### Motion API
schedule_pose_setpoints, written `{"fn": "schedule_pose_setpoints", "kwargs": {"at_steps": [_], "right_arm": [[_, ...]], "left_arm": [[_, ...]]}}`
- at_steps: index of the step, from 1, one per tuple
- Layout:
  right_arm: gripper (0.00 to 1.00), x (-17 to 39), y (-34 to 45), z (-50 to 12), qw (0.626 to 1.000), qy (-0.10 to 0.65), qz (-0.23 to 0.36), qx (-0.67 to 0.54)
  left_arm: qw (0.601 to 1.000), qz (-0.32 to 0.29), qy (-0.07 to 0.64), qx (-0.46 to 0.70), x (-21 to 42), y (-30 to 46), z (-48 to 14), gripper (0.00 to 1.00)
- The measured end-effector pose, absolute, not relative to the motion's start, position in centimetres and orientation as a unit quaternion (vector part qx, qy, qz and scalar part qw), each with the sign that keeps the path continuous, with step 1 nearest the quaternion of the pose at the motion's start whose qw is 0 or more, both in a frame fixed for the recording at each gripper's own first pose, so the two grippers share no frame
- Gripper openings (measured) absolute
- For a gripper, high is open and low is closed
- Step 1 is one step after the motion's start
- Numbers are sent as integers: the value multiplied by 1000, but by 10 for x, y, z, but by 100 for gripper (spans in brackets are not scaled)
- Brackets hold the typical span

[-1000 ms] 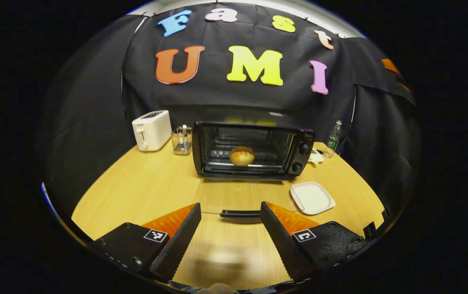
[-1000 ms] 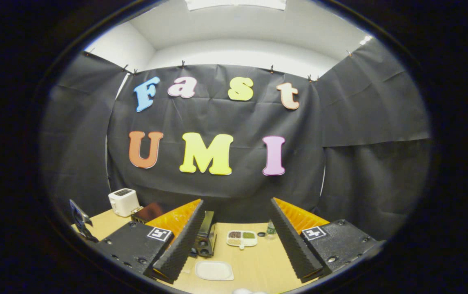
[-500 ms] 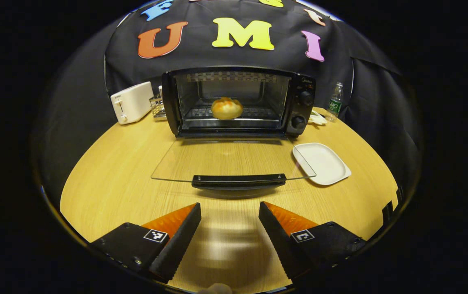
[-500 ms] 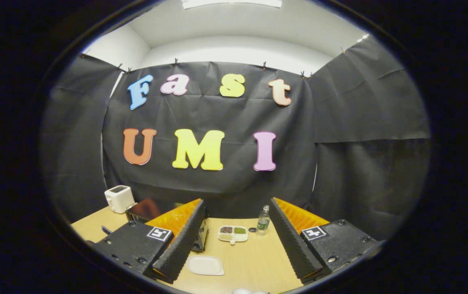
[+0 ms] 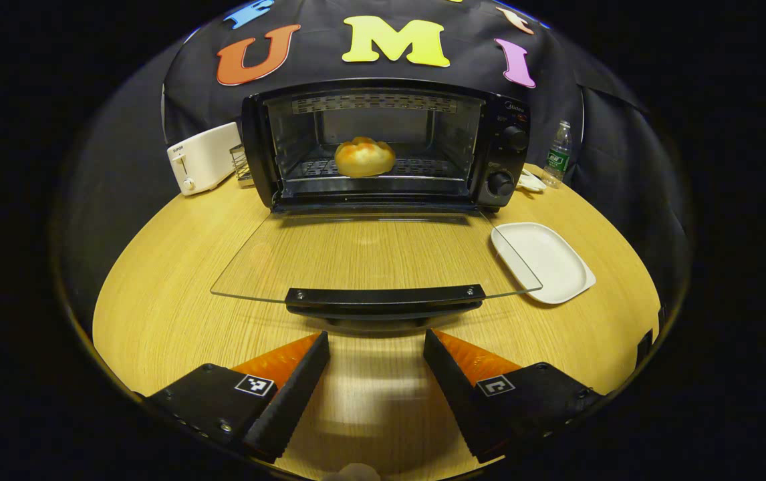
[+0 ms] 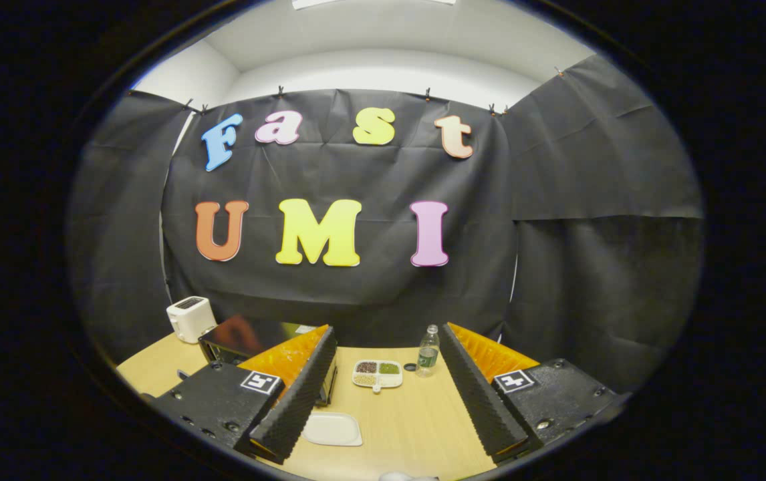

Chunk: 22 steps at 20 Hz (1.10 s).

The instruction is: Open the electric oven with the left hand, put the food in, and close the electric oven.

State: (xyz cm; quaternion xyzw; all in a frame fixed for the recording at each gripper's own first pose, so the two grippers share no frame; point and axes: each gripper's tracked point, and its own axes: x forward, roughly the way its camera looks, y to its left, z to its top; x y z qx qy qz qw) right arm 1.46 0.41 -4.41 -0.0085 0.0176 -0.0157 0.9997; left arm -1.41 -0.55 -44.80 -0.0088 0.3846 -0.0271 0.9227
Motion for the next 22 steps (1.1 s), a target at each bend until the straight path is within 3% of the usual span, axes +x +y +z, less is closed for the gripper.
{"fn": "schedule_pose_setpoints", "kwargs": {"at_steps": [8, 22], "right_arm": [[97, 27, 1, -43, 1000, 26, -10, -11], [97, 38, 3, -49, 999, 38, 3, 5]], "left_arm": [[923, -25, 384, -18, -11, -9, -442, 94], [952, -25, 306, -18, 39, -8, -352, 93]]}}
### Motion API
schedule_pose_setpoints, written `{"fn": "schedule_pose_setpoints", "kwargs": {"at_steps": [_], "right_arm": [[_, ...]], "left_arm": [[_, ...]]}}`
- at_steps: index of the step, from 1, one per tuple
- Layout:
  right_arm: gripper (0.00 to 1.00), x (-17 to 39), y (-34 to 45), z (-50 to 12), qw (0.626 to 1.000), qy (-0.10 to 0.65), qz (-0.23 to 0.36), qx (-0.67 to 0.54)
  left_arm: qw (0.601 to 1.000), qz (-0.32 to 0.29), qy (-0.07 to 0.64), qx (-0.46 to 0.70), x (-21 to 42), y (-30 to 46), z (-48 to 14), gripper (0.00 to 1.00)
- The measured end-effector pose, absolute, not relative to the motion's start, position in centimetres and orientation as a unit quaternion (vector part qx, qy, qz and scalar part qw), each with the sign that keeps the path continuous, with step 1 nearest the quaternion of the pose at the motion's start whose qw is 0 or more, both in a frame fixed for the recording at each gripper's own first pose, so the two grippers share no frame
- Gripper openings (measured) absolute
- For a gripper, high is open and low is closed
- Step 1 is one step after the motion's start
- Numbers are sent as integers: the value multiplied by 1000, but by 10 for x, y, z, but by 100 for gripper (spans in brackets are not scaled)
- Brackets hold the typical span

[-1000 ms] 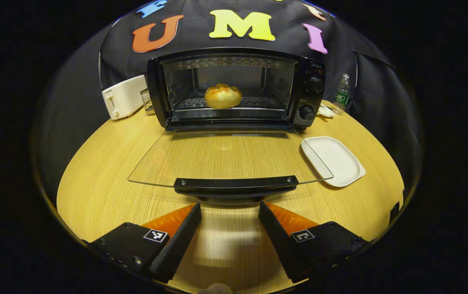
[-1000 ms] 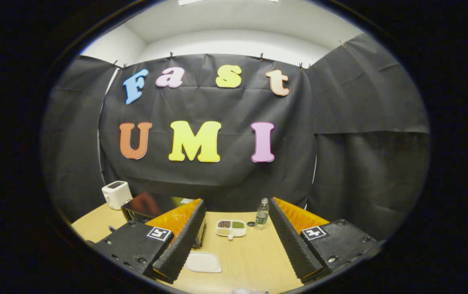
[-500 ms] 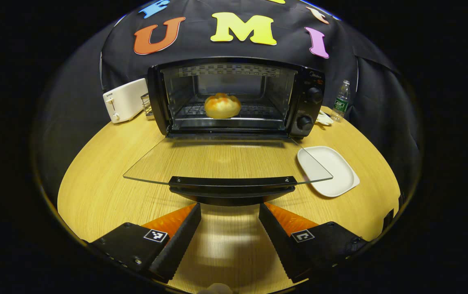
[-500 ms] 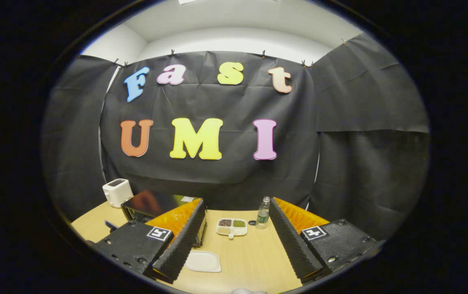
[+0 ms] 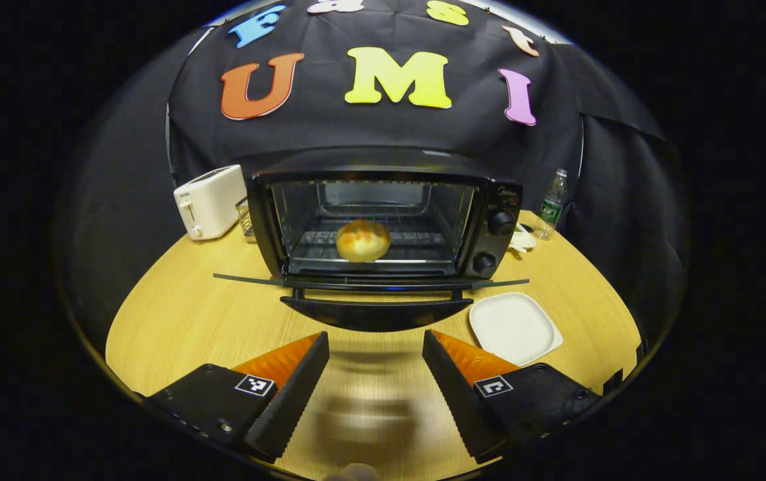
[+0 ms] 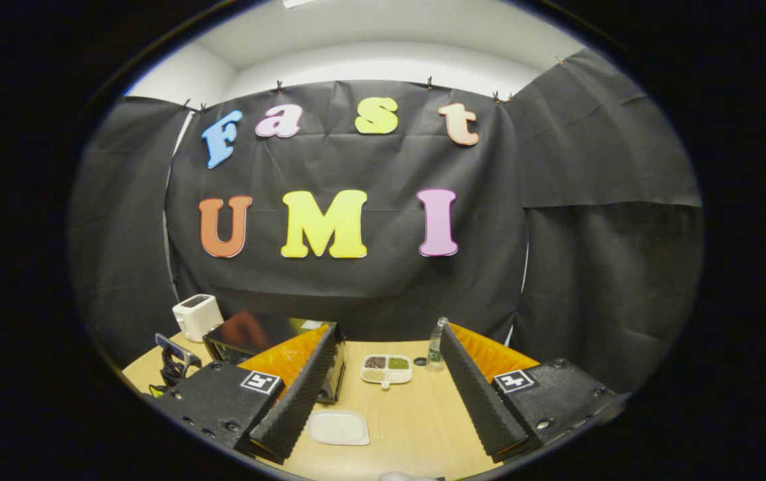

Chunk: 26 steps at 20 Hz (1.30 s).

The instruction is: Open the electric oven with the left hand, put the food in, and close the electric oven.

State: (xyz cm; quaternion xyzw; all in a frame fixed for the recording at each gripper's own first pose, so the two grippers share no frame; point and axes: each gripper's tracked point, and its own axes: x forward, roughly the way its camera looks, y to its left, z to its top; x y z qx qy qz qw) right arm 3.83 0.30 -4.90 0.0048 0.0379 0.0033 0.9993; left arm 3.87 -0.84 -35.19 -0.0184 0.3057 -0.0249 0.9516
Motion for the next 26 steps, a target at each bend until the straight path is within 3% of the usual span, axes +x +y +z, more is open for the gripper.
{"fn": "schedule_pose_setpoints", "kwargs": {"at_steps": [20, 26], "right_arm": [[97, 46, -2, -60, 998, 58, -3, 7], [97, 49, -4, -64, 998, 65, -4, 9]], "left_arm": [[977, -4, 214, -4, 137, 7, -292, 95], [975, -10, 222, -9, 147, 0, -301, 96]]}}
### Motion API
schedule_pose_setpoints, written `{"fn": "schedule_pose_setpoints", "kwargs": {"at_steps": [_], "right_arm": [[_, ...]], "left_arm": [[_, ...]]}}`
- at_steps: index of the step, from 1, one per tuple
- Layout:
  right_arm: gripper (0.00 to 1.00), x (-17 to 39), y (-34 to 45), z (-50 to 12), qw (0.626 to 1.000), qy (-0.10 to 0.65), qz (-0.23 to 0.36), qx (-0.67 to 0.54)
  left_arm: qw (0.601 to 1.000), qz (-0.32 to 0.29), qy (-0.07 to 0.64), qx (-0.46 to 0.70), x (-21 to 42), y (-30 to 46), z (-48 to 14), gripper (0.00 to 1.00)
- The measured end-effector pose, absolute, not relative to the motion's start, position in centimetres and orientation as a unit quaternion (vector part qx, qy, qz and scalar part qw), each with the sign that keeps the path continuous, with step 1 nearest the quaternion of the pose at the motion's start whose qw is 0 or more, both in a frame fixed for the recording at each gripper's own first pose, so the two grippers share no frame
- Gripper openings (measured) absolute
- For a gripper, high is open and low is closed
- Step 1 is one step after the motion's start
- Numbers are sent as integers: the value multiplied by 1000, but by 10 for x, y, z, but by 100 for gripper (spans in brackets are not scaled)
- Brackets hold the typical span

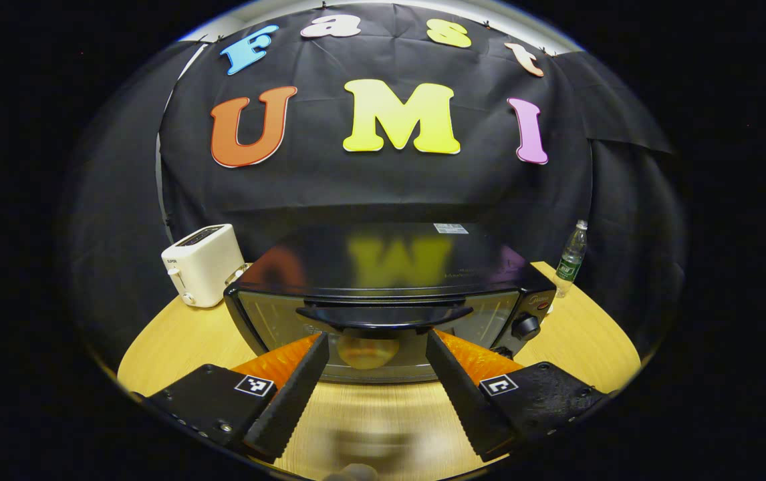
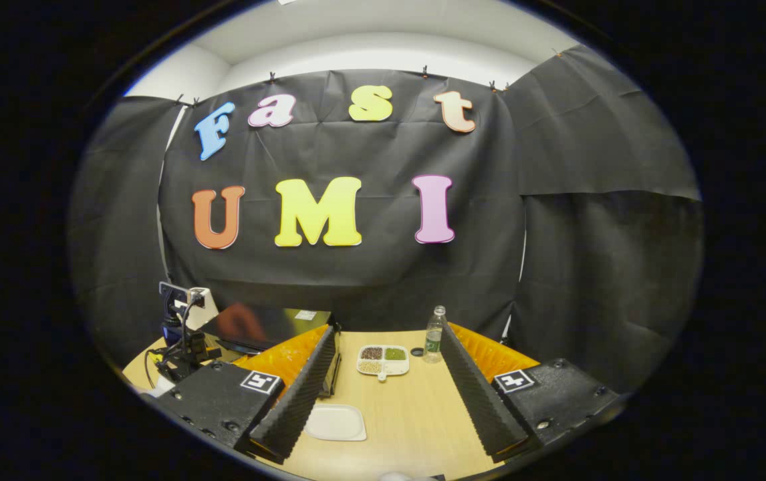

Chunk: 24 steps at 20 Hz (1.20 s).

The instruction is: Open the electric oven with the left hand, put the food in, and close the electric oven.

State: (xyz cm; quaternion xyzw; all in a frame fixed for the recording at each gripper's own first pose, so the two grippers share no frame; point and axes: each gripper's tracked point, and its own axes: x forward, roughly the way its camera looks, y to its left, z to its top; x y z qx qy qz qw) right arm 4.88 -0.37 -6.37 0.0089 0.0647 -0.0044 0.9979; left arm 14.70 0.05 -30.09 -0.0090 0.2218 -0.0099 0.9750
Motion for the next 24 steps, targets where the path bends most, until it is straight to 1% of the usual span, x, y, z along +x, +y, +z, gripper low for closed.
{"fn": "schedule_pose_setpoints", "kwargs": {"at_steps": [4, 5, 6, 7, 9, 11, 15, 16, 17, 18, 24], "right_arm": [[97, 50, -4, -63, 998, 64, -5, 7], [100, 51, -4, -63, 998, 65, -4, 7], [100, 51, -3, -62, 998, 64, -4, 7], [97, 52, -1, -61, 998, 64, -2, 7], [97, 53, 3, -52, 998, 57, 4, 5], [97, 55, 11, -40, 999, 47, 11, 2], [97, 56, 27, -22, 999, 37, 24, 2], [100, 55, 32, -18, 999, 37, 28, 4], [100, 54, 37, -13, 999, 36, 32, 8], [97, 53, 42, -6, 999, 31, 35, 11], [97, 37, 65, 26, 999, -2, 44, 13]], "left_arm": [[975, -13, 221, -10, 146, -1, -300, 96], [976, -11, 219, -9, 146, 1, -298, 96], [976, -10, 217, -10, 144, 2, -296, 96], [976, -9, 215, -12, 142, 3, -291, 96], [978, -6, 207, -17, 133, 4, -274, 96], [983, -4, 181, -20, 124, 7, -246, 96], [992, -3, 128, -17, 97, 15, -172, 95], [993, -1, 115, -16, 89, 20, -154, 95], [995, 0, 101, -16, 81, 27, -135, 95], [996, 2, 93, -15, 72, 32, -120, 96], [999, 14, 37, -16, 27, 60, -35, 95]]}}
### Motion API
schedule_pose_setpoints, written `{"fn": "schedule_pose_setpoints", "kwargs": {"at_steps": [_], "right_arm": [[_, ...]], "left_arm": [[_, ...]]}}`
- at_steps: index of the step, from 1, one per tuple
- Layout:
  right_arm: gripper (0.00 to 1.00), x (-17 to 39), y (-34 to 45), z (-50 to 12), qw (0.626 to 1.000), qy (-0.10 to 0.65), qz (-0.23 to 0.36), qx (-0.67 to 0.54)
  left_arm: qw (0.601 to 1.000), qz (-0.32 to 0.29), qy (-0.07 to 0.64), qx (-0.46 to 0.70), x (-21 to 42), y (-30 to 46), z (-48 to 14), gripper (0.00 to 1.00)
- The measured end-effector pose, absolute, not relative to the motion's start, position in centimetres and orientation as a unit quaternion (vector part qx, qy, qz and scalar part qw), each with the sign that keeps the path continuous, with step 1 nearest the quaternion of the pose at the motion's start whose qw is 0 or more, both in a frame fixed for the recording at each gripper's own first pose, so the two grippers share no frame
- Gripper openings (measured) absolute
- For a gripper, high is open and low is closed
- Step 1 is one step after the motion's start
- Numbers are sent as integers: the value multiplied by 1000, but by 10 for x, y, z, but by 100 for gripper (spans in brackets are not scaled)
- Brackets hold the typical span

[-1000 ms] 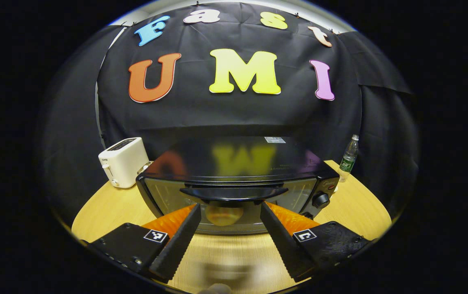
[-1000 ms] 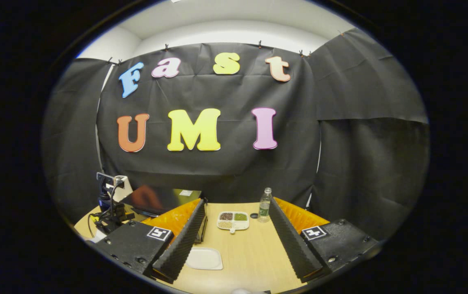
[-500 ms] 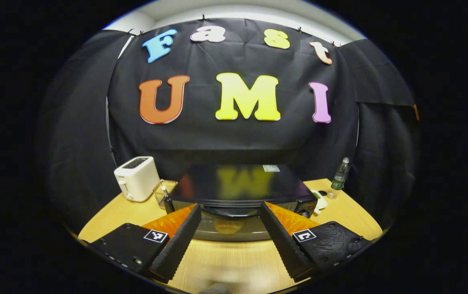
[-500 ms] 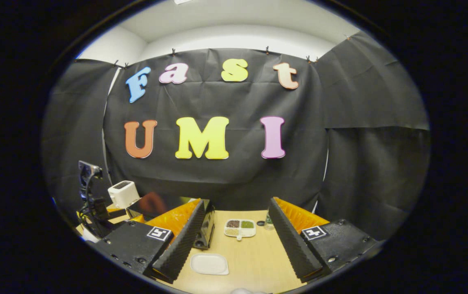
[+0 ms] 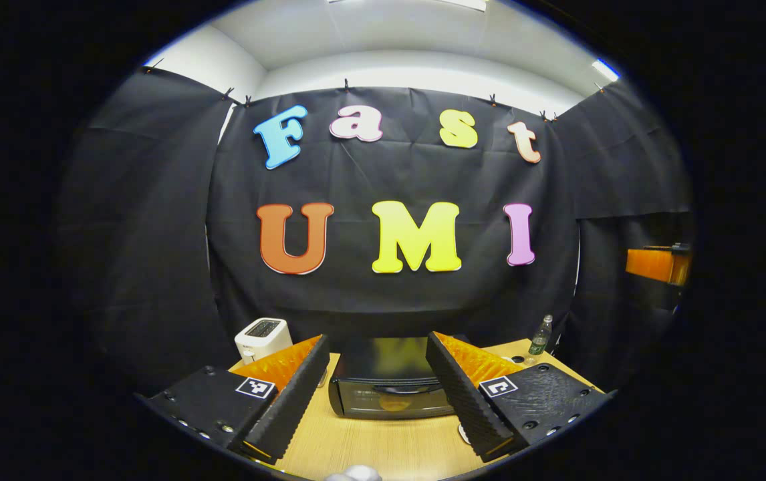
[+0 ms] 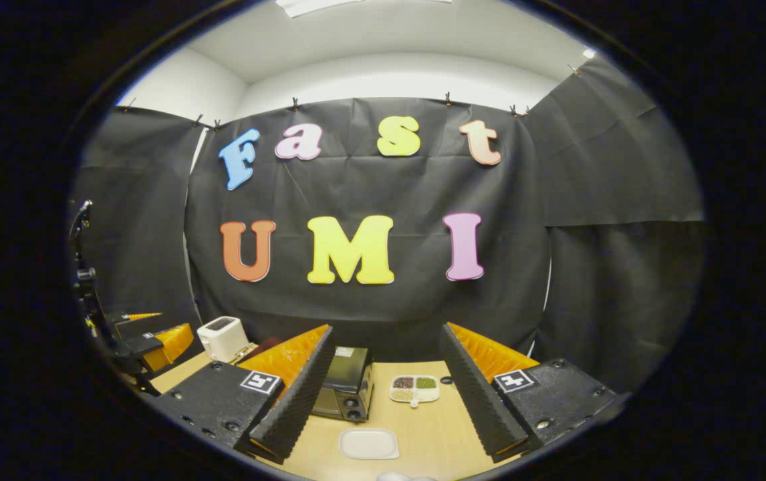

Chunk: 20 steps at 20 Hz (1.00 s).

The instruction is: Open the electric oven with the left hand, put the food in, and close the electric oven.

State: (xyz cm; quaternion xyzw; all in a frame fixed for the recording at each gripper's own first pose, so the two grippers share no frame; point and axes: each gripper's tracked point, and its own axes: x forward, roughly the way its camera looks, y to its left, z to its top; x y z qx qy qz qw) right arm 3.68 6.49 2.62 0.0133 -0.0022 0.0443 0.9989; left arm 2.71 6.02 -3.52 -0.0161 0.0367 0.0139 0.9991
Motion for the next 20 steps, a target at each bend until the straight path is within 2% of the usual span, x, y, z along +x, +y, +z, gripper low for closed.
{"fn": "schedule_pose_setpoints", "kwargs": {"at_steps": [2, 7, 8, 10, 11, 14, 15, 18, 19, 20], "right_arm": [[100, 30, 68, 31, 999, -8, 42, 15], [97, 17, 68, 32, 1000, -8, 22, 7], [100, 15, 68, 33, 1000, -8, 19, 7], [97, 10, 66, 31, 1000, -5, 14, 7], [100, 9, 65, 31, 1000, -4, 12, 7], [100, 4, 61, 31, 1000, -5, 7, 4], [97, 2, 61, 31, 1000, -5, 6, 5], [97, 1, 58, 31, 1000, -3, 6, 8], [100, 0, 57, 32, 1000, -4, 5, 9], [100, 0, 57, 34, 1000, -7, 5, 10]], "left_arm": [[999, 16, 23, -18, 15, 65, -16, 94], [1000, 3, -2, -12, -2, 63, 14, 94], [1000, 0, -1, -13, -3, 62, 16, 94], [1000, -1, -4, -12, -6, 64, 21, 94], [1000, 0, -4, -15, -7, 64, 24, 94], [1000, -1, -5, -22, -10, 62, 28, 94], [1000, -1, -7, -22, -11, 61, 29, 94], [1000, -7, -5, -17, -12, 56, 29, 94], [1000, -8, -4, -17, -12, 54, 29, 94], [1000, -10, -4, -18, -12, 52, 29, 85]]}}
